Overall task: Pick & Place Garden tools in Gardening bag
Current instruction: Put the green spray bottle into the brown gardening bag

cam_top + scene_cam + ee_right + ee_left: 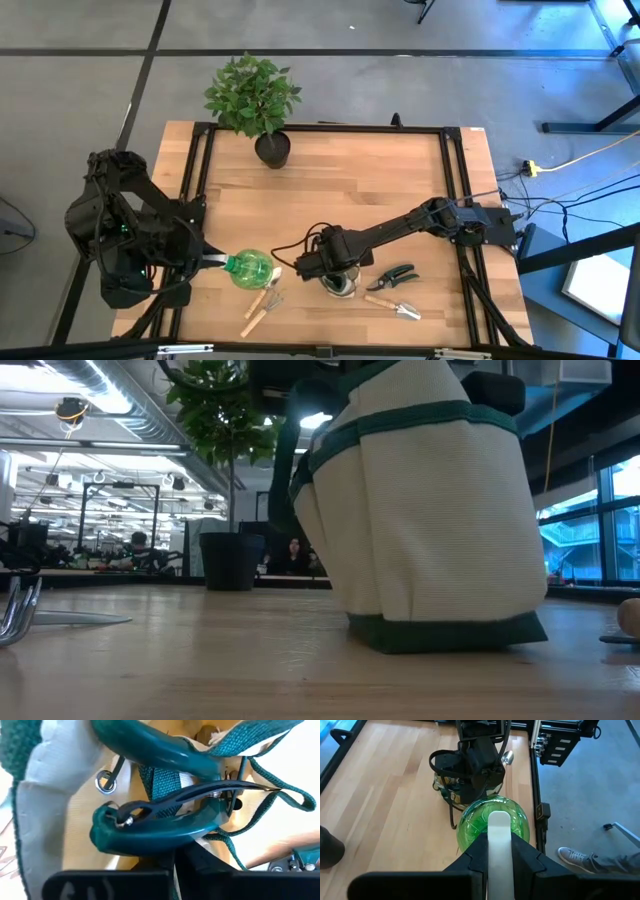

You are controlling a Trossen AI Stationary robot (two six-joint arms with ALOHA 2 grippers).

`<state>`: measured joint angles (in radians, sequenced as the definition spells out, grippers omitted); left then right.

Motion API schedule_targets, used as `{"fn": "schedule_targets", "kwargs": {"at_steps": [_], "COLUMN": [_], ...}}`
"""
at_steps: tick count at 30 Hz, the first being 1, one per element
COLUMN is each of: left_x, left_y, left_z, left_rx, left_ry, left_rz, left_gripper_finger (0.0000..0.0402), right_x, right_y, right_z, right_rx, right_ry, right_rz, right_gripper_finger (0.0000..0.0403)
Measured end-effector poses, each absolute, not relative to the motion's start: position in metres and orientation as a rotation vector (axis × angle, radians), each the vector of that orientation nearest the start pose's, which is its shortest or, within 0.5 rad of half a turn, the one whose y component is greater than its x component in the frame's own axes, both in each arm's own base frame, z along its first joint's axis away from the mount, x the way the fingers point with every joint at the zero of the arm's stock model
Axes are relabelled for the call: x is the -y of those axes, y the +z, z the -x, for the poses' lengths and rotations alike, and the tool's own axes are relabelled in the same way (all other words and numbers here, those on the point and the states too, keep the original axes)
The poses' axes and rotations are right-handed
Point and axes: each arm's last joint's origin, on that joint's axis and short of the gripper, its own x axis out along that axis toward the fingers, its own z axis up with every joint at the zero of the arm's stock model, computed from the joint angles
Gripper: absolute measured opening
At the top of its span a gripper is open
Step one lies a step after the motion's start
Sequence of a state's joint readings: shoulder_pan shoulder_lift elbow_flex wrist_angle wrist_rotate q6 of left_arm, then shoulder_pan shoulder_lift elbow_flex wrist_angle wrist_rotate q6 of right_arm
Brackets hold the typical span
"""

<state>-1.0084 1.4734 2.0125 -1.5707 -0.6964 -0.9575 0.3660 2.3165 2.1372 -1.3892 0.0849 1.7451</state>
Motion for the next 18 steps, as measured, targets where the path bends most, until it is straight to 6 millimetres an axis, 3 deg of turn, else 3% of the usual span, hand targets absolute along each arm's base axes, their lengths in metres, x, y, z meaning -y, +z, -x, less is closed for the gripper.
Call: {"fn": "schedule_targets", "kwargs": {"at_steps": [8, 13, 18], "left_x": [0.177, 0.178, 0.178], "left_y": [0.466, 0.466, 0.466], "left_z": [-0.132, -0.131, -0.131], "left_rx": [-0.718, -0.718, -0.714], "left_ry": [0.056, 0.049, 0.050], "left_rz": [0.134, 0.130, 0.124], "left_gripper_finger": [0.0038, 0.0038, 0.0038], "right_x": [-0.167, -0.170, -0.160], "right_y": [0.216, 0.216, 0.226], "right_z": [-0.419, -0.423, -0.429], "right_rx": [-1.206, -1.222, -1.311], "right_ry": [-1.106, -1.025, -0.928], "right_rz": [-1.040, -1.044, -1.073], "right_gripper_finger": [0.0002, 0.0002, 0.0006]}}
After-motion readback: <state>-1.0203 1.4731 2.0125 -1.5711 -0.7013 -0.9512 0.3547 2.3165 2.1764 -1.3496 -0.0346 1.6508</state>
